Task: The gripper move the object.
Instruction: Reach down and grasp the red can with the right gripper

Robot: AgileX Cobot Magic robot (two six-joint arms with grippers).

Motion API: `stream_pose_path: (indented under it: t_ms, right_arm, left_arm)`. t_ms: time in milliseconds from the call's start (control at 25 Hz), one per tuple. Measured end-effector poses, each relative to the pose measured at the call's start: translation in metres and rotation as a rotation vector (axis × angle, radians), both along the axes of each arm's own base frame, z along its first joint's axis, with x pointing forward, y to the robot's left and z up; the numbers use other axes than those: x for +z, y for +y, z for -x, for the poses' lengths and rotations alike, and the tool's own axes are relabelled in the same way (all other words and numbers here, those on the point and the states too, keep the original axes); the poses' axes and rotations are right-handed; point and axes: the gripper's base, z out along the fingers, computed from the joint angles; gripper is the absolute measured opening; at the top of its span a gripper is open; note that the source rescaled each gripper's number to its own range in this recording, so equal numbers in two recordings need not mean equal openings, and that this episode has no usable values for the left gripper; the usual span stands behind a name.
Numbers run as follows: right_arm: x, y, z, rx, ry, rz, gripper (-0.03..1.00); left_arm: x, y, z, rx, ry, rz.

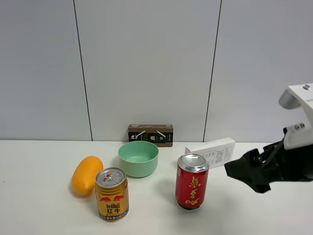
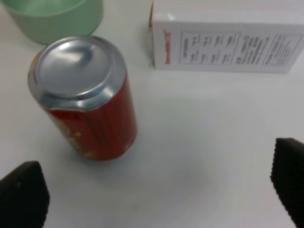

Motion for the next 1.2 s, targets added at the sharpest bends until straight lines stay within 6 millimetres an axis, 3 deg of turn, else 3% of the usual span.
stream_pose_path:
  t_ms: [280, 440, 640, 1080, 1200]
  right_arm:
    - [-0.016, -0.011, 0.018, -0.017, -0.126, -0.015, 0.85]
    - [-0.03, -0.015, 0.025, -0.031, -0.096, -0.003, 0.82]
    - [-0.044, -0.012, 0.019, -0.028, -0.09, -0.004, 0.82]
    - [-0.094, 0.002, 0.01, 0.044, -0.039, -0.062, 0.82]
    - [-0.098, 0.003, 0.009, 0.044, -0.013, -0.084, 0.82]
  left_arm:
    - [0.0, 0.0, 0.0, 0.0, 0.0, 0.0]
    - [0.0, 0.0, 0.0, 0.0, 0.0, 0.0]
    - [0.0, 0.0, 0.0, 0.0, 0.0, 0.0]
    - [0.0, 0.0, 0.0, 0.0, 0.0, 0.0]
    - [0.0, 0.0, 0.0, 0.0, 0.0, 0.0]
